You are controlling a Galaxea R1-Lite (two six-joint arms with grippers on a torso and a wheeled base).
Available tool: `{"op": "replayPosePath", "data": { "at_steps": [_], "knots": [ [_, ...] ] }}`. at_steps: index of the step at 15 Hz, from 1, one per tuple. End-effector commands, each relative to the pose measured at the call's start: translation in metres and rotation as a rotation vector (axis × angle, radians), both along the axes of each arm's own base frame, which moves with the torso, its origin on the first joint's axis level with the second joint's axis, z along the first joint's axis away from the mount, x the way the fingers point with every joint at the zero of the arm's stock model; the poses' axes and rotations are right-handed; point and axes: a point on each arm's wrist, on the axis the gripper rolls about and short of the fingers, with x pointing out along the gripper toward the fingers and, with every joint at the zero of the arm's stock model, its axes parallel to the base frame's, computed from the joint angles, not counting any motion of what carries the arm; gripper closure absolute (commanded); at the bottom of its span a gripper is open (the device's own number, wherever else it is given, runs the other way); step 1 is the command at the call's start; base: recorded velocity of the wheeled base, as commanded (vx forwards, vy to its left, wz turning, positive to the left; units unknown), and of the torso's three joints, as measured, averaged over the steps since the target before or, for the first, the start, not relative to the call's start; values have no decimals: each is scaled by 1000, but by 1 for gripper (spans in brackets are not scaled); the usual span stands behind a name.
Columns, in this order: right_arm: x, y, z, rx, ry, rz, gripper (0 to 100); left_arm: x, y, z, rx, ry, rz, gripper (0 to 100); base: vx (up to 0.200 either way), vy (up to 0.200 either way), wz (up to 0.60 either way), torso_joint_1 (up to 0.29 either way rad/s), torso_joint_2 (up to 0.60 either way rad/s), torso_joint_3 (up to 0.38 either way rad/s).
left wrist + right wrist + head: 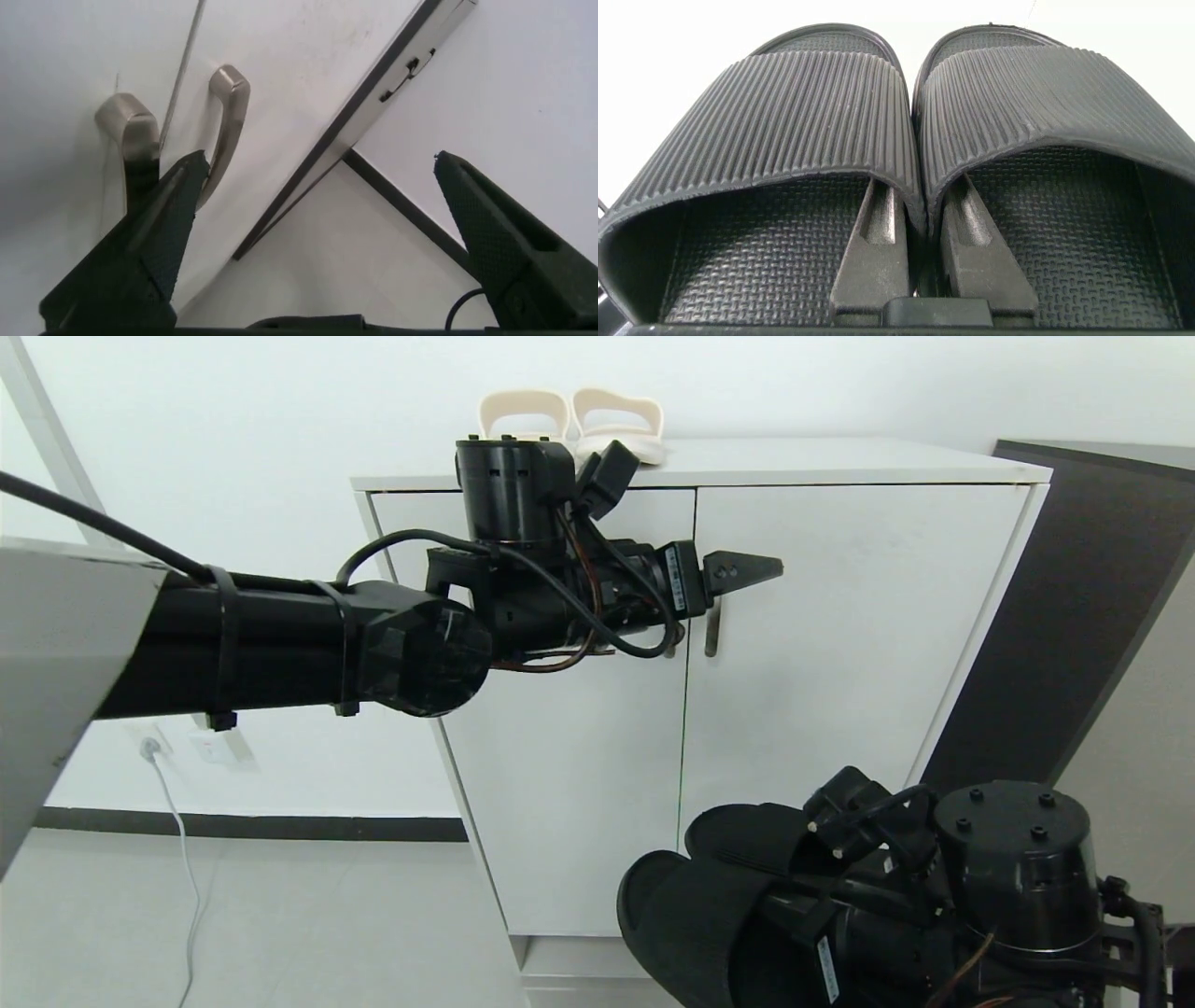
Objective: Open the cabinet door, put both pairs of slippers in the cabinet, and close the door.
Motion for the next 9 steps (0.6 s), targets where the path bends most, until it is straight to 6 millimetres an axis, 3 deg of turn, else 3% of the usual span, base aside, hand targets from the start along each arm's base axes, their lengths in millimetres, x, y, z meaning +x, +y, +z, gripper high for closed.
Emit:
{"op": "replayPosePath", "data": {
  "at_steps": [1, 7, 8, 9],
  "knots": [
    [0, 1, -1, -3, 3, 2, 100, 5, -2, -5, 5, 8, -10, 0, 0, 0, 0, 0, 0, 0],
    [1, 1, -4, -12, 11, 3, 100, 13, -12, -13, 20, 30, -30, 0, 0, 0, 0, 0, 0, 0],
    [1, 2, -5, -14, 13, 3, 100, 13, -12, -12, 19, 28, -33, 100, 0, 0, 0, 0, 0, 0],
    [1, 2, -5, -14, 13, 3, 100, 13, -12, -12, 19, 28, -33, 100, 0, 0, 0, 0, 0, 0]
  ]
}}
